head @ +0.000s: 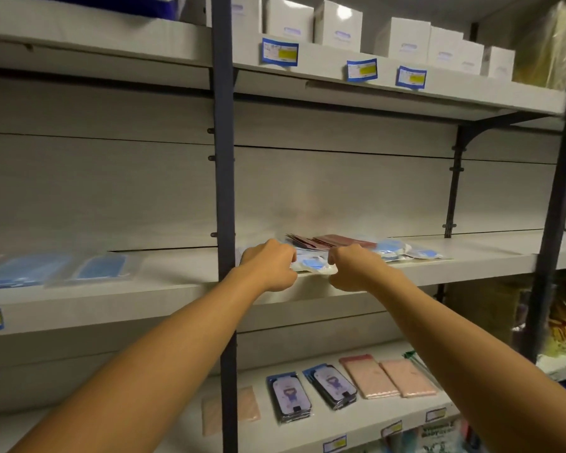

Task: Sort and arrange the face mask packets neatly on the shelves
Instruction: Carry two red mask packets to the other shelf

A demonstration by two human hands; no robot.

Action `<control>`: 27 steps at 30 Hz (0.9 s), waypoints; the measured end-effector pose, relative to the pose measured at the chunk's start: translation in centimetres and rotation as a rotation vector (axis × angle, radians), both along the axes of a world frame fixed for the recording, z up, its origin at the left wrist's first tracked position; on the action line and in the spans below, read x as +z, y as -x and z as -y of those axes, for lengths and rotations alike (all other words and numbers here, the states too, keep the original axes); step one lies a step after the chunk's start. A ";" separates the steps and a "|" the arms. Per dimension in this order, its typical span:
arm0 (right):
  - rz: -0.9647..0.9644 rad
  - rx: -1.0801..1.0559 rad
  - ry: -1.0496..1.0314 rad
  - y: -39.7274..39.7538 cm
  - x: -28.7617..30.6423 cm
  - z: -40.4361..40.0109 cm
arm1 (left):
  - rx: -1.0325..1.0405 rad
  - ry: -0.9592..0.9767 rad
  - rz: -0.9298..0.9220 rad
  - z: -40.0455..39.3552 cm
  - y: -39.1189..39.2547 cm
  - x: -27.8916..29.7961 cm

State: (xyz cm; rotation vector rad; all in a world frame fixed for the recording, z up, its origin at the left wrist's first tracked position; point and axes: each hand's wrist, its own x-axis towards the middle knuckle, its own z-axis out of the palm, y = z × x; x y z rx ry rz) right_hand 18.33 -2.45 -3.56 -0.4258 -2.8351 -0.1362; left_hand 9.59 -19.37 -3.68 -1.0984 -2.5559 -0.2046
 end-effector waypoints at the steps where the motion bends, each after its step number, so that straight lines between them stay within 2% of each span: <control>1: 0.003 -0.003 -0.001 0.7 0.2 -0.7 | 0.010 0.001 -0.006 -0.7 0.8 0.1; 11: -0.033 -0.031 -0.038 6.2 2.5 -6.5 | 0.080 0.026 -0.123 -5.9 7.9 1.5; 27: -0.049 0.049 -0.060 12.8 3.1 -14.2 | 0.212 0.018 -0.115 -11.7 13.0 2.4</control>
